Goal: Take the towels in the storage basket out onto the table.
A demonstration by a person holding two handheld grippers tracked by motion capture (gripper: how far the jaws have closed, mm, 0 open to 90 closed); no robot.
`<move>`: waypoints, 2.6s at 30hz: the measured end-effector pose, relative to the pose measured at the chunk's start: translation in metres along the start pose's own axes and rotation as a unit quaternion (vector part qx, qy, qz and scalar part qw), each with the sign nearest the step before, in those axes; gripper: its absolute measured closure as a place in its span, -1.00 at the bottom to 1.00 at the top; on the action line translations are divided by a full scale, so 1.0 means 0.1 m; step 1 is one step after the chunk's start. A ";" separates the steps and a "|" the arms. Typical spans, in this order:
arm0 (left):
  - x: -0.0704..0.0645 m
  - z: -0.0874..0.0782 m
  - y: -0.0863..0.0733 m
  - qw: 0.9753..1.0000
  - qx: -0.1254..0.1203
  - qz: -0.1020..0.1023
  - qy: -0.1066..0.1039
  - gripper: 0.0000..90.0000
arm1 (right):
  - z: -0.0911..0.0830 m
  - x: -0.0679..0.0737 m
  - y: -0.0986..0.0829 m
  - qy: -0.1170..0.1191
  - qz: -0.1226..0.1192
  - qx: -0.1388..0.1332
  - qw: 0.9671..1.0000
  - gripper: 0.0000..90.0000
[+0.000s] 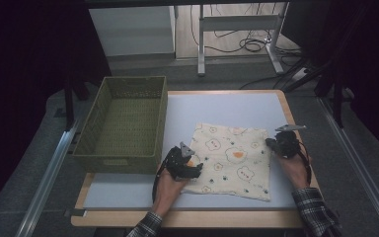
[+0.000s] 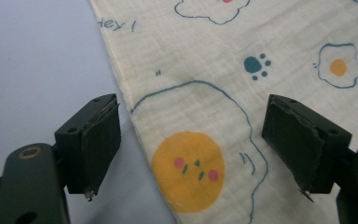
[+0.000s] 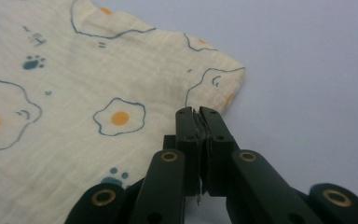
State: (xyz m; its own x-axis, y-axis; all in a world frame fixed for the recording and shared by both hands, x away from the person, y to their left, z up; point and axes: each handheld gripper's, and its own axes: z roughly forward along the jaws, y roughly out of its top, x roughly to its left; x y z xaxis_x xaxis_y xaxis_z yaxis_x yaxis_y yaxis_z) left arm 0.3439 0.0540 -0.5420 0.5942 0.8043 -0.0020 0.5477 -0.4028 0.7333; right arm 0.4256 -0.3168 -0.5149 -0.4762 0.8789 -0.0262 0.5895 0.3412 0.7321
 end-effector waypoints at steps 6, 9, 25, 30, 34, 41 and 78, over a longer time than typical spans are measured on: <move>0.03 -0.02 0.16 1.000 -0.006 0.013 -0.004 -0.58 | -0.09 -0.03 0.05 0.004 0.007 -0.022 1.000 0.70; 0.07 -0.02 0.29 1.000 -0.015 0.003 -0.011 -0.54 | -0.12 -0.04 0.09 0.009 0.011 -0.026 1.000 0.59; 0.48 0.47 0.88 0.999 0.009 -0.022 0.022 0.04 | -0.03 -0.20 0.12 0.034 0.051 -0.027 0.998 0.10; 0.63 0.61 1.02 0.999 0.007 -0.016 0.042 0.20 | -0.01 -0.24 0.14 0.022 0.038 -0.019 0.999 0.18; 0.69 0.71 1.05 0.999 0.005 -0.025 0.040 0.24 | 0.01 -0.32 0.19 0.015 0.044 -0.022 0.999 0.37; 0.77 0.87 1.03 0.998 0.018 -0.025 0.059 0.19 | 0.20 -0.31 0.27 0.018 0.040 -0.013 0.999 0.39; 0.60 0.43 1.04 0.998 -0.055 -0.013 0.036 0.95 | -0.11 -0.26 0.40 0.041 0.015 -0.034 0.998 0.94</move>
State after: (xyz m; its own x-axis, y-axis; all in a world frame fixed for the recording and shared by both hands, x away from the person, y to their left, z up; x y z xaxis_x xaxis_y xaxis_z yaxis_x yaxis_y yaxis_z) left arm 0.4621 0.0418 -0.4948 0.5350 0.8445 0.0247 0.4913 -0.3347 0.8041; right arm 0.4542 -0.3299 -0.4776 -0.5124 0.8573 0.0504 0.5601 0.2890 0.7764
